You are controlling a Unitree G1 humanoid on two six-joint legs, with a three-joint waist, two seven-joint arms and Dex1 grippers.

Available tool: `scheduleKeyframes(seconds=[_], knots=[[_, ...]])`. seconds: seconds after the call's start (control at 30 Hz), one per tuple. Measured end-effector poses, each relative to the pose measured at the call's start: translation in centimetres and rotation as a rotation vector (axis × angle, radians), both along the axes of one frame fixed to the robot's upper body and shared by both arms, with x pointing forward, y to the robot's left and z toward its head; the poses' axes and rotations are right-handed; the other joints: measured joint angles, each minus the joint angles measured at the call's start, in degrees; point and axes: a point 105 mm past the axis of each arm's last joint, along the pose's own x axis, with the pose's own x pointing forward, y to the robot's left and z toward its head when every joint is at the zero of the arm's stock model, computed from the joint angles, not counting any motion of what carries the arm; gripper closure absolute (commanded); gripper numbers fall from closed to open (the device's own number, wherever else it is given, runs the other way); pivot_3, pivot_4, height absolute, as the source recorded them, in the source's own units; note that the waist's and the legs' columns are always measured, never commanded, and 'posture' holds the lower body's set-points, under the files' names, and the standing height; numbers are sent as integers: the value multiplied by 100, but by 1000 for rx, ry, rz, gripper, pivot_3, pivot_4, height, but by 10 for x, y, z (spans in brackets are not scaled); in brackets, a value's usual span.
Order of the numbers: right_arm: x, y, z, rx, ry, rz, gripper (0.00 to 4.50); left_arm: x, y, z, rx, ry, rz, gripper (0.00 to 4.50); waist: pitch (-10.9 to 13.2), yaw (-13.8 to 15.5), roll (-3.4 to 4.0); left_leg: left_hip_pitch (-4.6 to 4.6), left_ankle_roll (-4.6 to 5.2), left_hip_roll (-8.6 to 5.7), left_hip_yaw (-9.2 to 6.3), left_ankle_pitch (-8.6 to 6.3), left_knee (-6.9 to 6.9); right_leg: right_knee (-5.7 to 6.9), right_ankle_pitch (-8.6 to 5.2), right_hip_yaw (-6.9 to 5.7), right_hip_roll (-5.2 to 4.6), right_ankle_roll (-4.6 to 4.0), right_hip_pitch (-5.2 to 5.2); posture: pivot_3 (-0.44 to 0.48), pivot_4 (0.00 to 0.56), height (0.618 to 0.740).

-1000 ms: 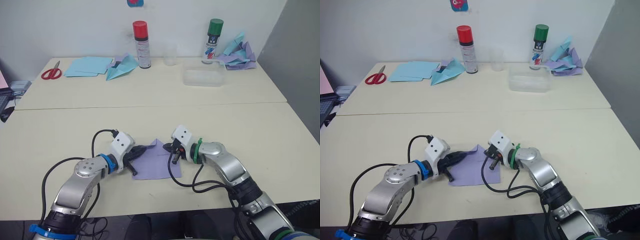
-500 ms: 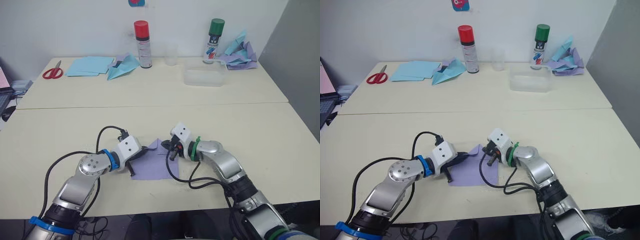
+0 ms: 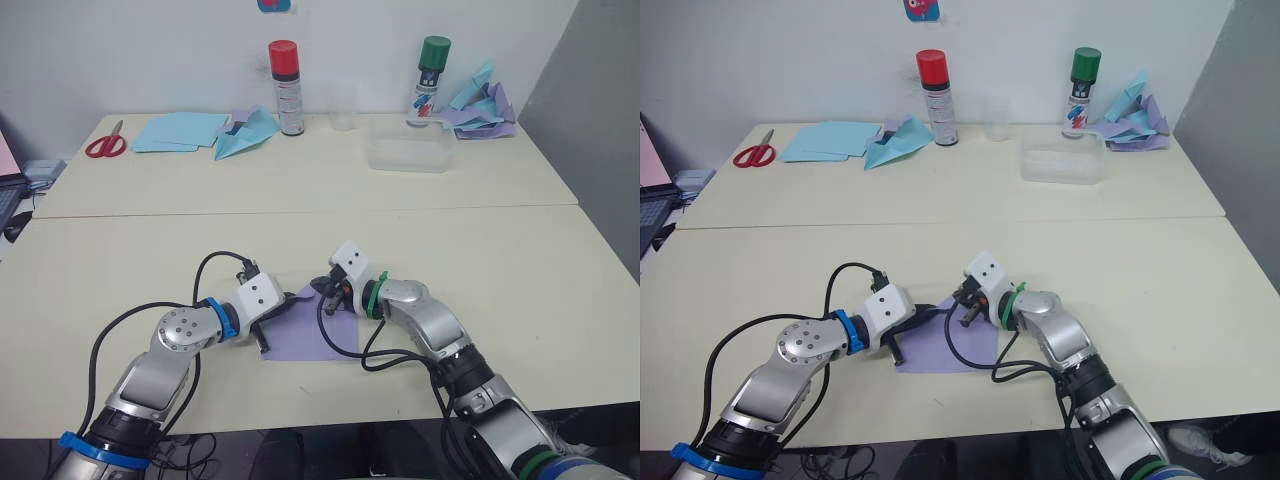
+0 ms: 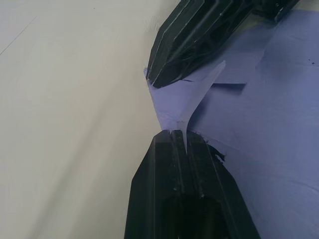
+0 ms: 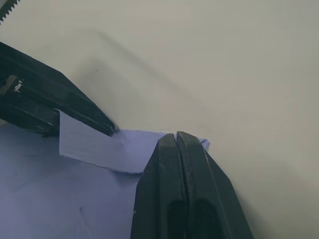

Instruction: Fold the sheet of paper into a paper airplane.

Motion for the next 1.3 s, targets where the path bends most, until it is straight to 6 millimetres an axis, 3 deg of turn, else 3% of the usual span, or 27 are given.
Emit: scheduleKeyframes(seconds=[0.23, 0.43, 0.53, 0.63, 0.73, 0.83, 0.97, 1.07, 1.1, 1.23, 1.3], knots=[[2, 0, -2, -54, -30, 19, 4500, -1, 0, 0, 18, -14, -21, 4451, -1, -5, 0, 8, 0, 1, 0, 0, 1, 6, 0, 1, 1, 0, 3, 0, 150, 740], [2, 0, -2, -80, -42, 36, 4500, -7, 5, 2, 12, -7, -34, 2848, -3, -11, 0, 7, 0, 3, 3, 0, 0, 5, 0, 5, 3, -1, 3, 0, 150, 740], [1, 1, -2, -77, -41, 36, 4500, -24, 16, 3, -5, 48, -34, 1901, -1, -20, 2, 7, 1, 6, 4, 0, -1, 4, 0, 6, 3, -1, 1, 0, 150, 740], [2, 0, -1, -72, -43, 33, 4500, -37, 32, 9, -139, 167, 46, 987, -1, -10, 2, 6, 1, 10, 0, 0, 0, 5, -1, -1, 2, -1, 1, 0, 150, 740], [2, -3, -2, -71, -39, 20, 4500, -31, 48, 34, -367, 195, 163, 1100, 0, 4, 4, 9, 1, 6, -7, 0, 5, 6, 0, -9, 2, -1, 7, 0, 150, 740], [1, -3, -3, -66, -38, 20, 4500, -17, 46, 53, -583, 174, 221, 1947, -6, 7, -7, 6, 1, 2, -5, 0, 15, 6, 2, -6, 2, 3, 11, 0, 150, 740], [0, -2, -3, -61, -37, 25, 4500, 1, 22, 58, -698, 188, 219, 3252, -11, 6, -15, 2, 0, -3, 1, 0, 16, 3, 3, 4, 4, 5, 10, 0, 150, 740], [-1, 0, -2, -57, -36, 31, 4500, 6, -1, 45, -643, 223, 193, 4280, -11, -11, -14, 3, 0, -2, 4, 0, 12, 3, 3, 11, 4, 5, 7, 0, 150, 740], [-1, 0, -2, -57, -36, 32, 4500, 5, -7, 37, -610, 242, 189, 4438, -11, -12, -14, 4, 0, -2, 4, 0, 11, 4, 3, 12, 4, 5, 7, 0, 150, 740], [-2, 1, -2, -56, -36, 32, 4500, -4, -15, -2, -484, 324, 200, 4438, -10, -10, -13, 4, 0, 2, 0, 0, 8, 4, 2, 8, 7, 3, 4, 0, 150, 740], [-1, 0, -3, -58, -34, 29, 4500, -3, -15, -8, -442, 300, 200, 4438, -13, 2, -13, 6, 0, 3, -3, 0, 9, 5, 2, 3, 6, 3, 7, 0, 150, 740]])
